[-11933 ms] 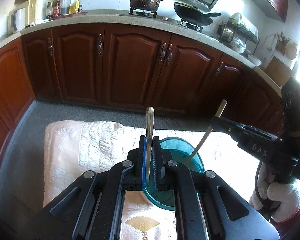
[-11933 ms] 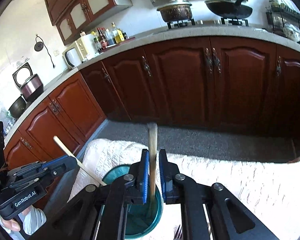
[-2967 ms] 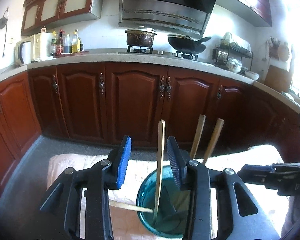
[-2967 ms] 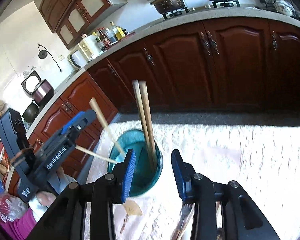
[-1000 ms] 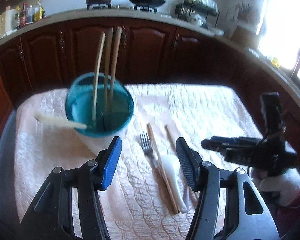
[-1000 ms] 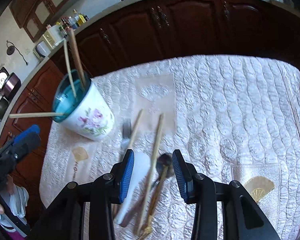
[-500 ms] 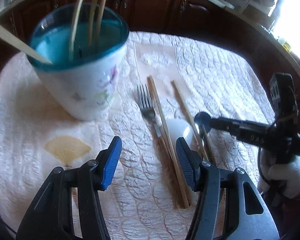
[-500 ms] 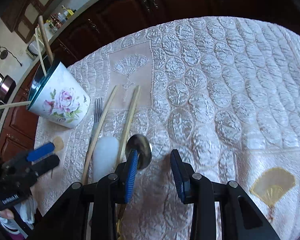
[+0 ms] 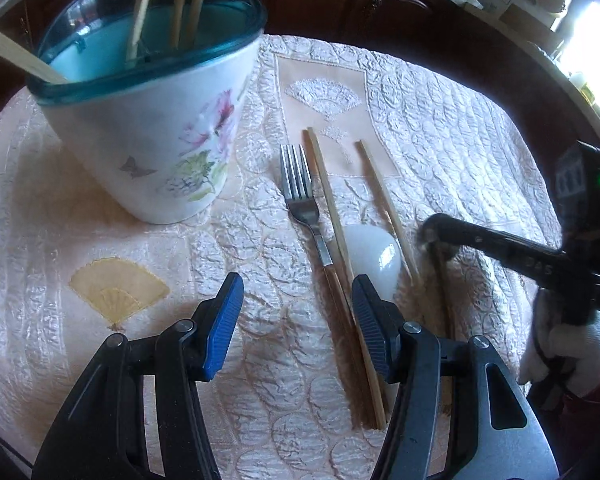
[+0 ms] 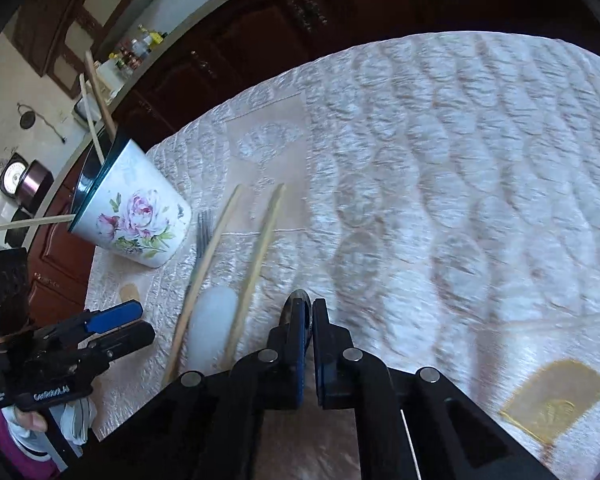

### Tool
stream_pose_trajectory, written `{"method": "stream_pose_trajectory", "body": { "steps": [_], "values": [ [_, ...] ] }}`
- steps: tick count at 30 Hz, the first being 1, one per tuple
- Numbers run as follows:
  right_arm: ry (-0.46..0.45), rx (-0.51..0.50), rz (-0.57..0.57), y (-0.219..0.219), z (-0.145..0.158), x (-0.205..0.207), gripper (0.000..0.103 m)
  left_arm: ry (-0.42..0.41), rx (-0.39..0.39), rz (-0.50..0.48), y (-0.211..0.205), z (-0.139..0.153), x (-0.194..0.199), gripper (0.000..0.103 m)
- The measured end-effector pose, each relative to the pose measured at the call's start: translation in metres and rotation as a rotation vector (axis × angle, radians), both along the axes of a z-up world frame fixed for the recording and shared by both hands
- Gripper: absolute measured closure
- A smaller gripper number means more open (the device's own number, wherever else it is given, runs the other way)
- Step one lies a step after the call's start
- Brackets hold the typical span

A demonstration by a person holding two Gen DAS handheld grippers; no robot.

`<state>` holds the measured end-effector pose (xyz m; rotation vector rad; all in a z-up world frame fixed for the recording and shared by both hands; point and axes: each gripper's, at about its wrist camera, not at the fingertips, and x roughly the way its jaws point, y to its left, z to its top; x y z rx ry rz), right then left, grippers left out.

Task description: Organize utensils

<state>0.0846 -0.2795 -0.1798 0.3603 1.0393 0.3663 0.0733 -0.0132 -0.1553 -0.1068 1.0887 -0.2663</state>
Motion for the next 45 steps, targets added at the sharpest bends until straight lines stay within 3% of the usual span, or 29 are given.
{"method": "stream_pose_trajectory", "body": {
  "steps": [9,12,20,24,25,27,31,38,45],
  "values": [
    [0.019,-0.030,-0.153,-0.077,0.002,-0.022,0.100,0.017,0.013,0.069,-0.003,-0.014,0.016,0.047],
    [0.021,-0.023,-0.156,-0.084,0.004,-0.026,0.100,0.022,0.020,0.112,0.000,-0.016,0.022,0.047],
    [0.021,-0.016,-0.145,-0.075,0.000,-0.026,0.100,0.021,0.075,0.091,-0.016,-0.022,0.036,0.049],
    [0.024,-0.017,-0.139,-0.067,-0.002,-0.023,0.100,0.005,0.127,0.079,-0.026,-0.025,0.038,0.066],
    [0.027,-0.013,-0.133,-0.065,-0.002,-0.024,0.099,0.000,0.121,0.070,-0.026,-0.024,0.038,0.080],
    [0.030,-0.003,-0.118,-0.057,-0.003,-0.023,0.099,0.015,0.089,0.052,-0.025,-0.024,0.037,0.095],
    [0.041,0.028,-0.090,-0.047,-0.003,-0.025,0.100,0.055,0.052,0.035,-0.012,-0.022,0.021,0.098],
    [0.071,0.067,0.003,-0.027,-0.004,-0.043,0.100,0.092,0.070,0.076,0.031,-0.018,-0.045,0.098],
    [0.084,0.085,0.067,-0.003,-0.006,-0.045,0.100,0.064,0.007,0.102,0.051,-0.013,-0.061,0.094]
  ]
}}
